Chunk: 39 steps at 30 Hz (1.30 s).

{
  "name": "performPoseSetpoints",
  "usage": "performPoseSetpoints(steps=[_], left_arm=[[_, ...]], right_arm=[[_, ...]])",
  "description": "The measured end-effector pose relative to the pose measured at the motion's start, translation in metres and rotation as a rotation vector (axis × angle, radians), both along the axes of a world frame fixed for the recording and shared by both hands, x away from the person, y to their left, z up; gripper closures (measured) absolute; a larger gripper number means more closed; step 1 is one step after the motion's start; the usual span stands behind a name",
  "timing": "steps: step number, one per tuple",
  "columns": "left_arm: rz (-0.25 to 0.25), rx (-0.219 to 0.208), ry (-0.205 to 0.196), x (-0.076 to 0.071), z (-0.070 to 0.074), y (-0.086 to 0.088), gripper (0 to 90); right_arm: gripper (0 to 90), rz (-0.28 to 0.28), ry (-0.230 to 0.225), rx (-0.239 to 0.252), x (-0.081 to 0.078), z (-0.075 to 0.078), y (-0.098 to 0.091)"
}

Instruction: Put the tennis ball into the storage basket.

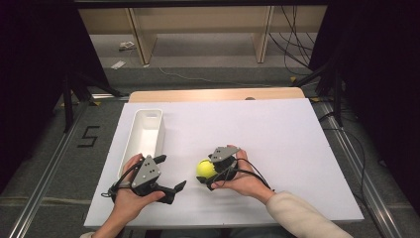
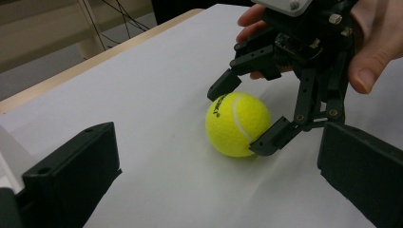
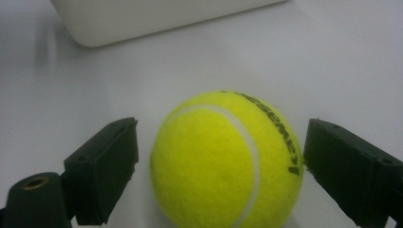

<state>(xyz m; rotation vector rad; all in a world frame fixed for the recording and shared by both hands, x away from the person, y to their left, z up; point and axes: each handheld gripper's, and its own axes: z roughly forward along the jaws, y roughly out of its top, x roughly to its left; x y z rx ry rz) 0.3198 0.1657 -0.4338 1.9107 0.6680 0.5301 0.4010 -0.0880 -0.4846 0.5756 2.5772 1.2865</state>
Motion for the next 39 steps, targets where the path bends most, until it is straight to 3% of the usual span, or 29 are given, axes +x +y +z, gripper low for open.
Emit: performPoseSetpoints(steps=[39], left_arm=[[-0.003,-0.002,-0.001,0.0001,-0.0002,0.0003,0.0]], right_arm=[[25.9,-0.006,0.005,0.001,0.004,-0.0064,0.003]])
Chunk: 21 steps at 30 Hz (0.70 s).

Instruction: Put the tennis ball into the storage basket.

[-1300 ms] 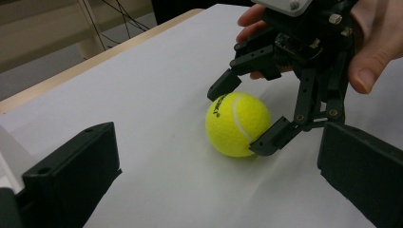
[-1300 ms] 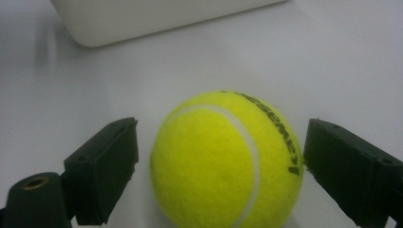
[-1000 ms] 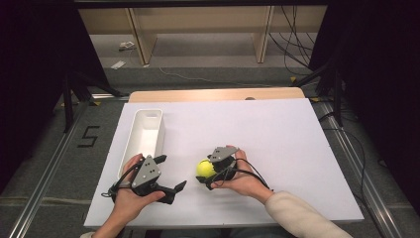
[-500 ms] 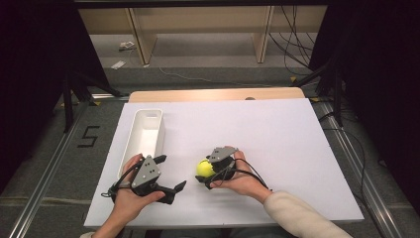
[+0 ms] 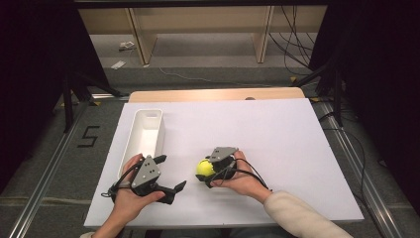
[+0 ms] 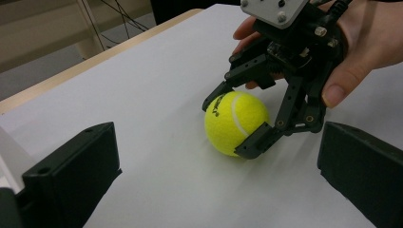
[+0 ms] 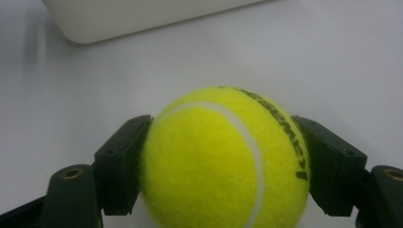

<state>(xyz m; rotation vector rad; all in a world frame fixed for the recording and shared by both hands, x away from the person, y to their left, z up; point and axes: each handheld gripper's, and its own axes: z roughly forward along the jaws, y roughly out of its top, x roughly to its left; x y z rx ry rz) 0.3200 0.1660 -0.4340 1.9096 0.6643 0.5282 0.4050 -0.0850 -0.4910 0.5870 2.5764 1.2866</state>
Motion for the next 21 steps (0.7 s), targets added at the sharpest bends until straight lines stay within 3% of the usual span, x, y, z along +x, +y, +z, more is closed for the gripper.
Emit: performPoseSetpoints(steps=[21], left_arm=[[-0.003,0.004,-0.002,-0.001,0.0,0.0,0.0]], right_arm=[[26.2,-0.033,-0.029,0.067,0.004,0.022,-0.003]])
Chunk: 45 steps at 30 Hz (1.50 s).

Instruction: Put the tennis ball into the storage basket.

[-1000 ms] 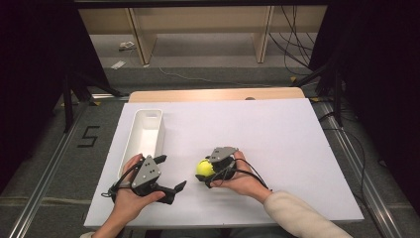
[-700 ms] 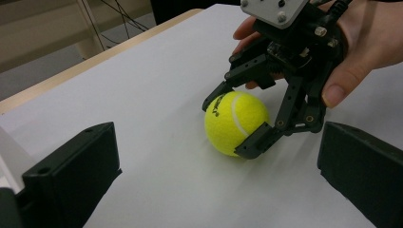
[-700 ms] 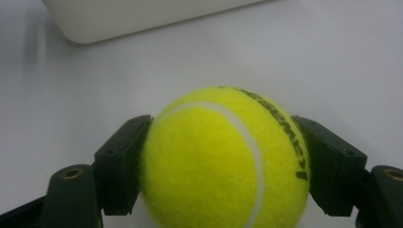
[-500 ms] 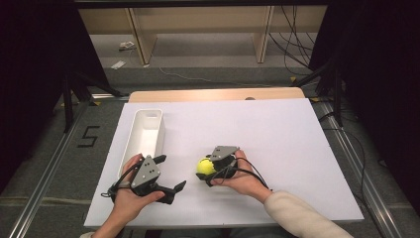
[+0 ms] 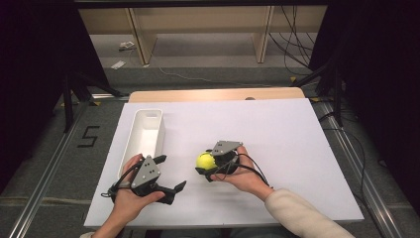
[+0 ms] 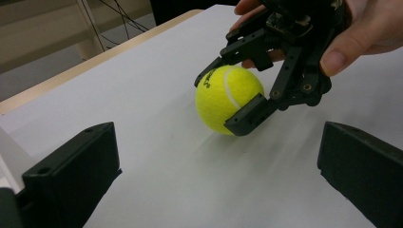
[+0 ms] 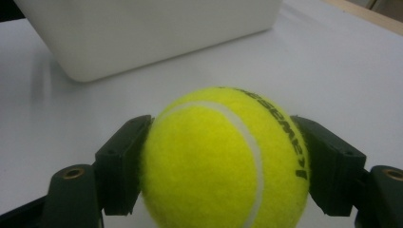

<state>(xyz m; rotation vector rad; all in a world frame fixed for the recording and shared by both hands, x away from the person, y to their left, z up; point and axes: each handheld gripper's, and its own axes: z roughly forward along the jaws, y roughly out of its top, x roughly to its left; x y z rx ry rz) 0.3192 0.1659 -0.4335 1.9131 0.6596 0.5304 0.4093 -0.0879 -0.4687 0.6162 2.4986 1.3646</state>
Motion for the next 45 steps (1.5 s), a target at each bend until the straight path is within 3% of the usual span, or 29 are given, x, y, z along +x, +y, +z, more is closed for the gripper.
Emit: performPoseSetpoints(steps=[18,45], left_arm=[[-0.005,-0.002,-0.003,-0.001,0.001,-0.001,0.0],[-0.003,-0.001,-0.003,0.0,0.001,0.0,0.0]], right_arm=[[26.3,-0.017,-0.025,0.063,0.009,0.022,0.005],[26.5,-0.022,-0.042,0.095,0.017,0.034,0.015]])
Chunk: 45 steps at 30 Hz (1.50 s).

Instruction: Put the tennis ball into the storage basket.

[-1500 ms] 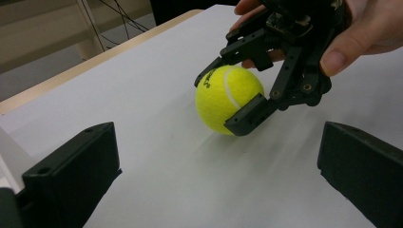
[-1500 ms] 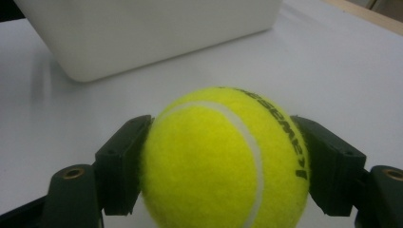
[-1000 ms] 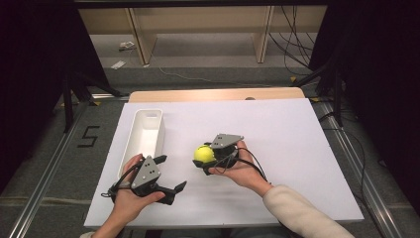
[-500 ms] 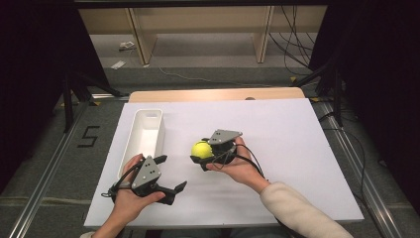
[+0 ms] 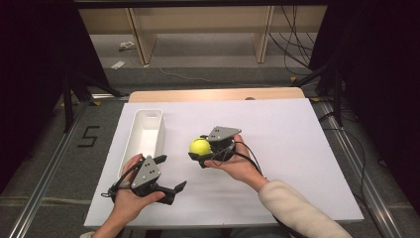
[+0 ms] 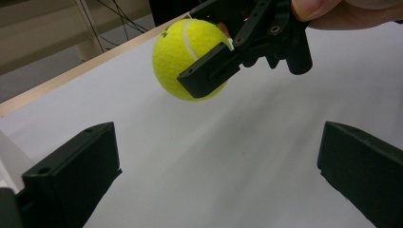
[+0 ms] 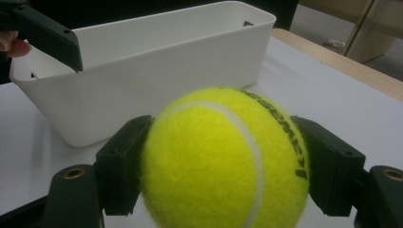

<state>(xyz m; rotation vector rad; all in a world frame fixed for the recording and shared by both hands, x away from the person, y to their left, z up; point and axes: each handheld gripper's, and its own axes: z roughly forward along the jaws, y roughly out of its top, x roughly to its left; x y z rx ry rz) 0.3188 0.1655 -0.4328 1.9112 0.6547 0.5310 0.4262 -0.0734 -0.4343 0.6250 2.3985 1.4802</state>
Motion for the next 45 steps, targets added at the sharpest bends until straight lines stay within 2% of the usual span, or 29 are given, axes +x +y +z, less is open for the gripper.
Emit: performPoseSetpoints(steps=[22,30,45], left_arm=[[-0.001,-0.005,0.002,0.0,0.0,0.001,0.0],[0.0,-0.003,0.001,0.0,0.0,0.001,0.0],[0.0,0.009,-0.007,0.002,-0.001,0.002,0.0]], right_arm=[[26.5,-0.001,0.012,0.006,0.007,0.002,0.014],[26.6,0.008,0.03,0.017,0.008,0.004,0.017],[26.5,0.0,0.018,0.029,0.01,0.008,0.02]])
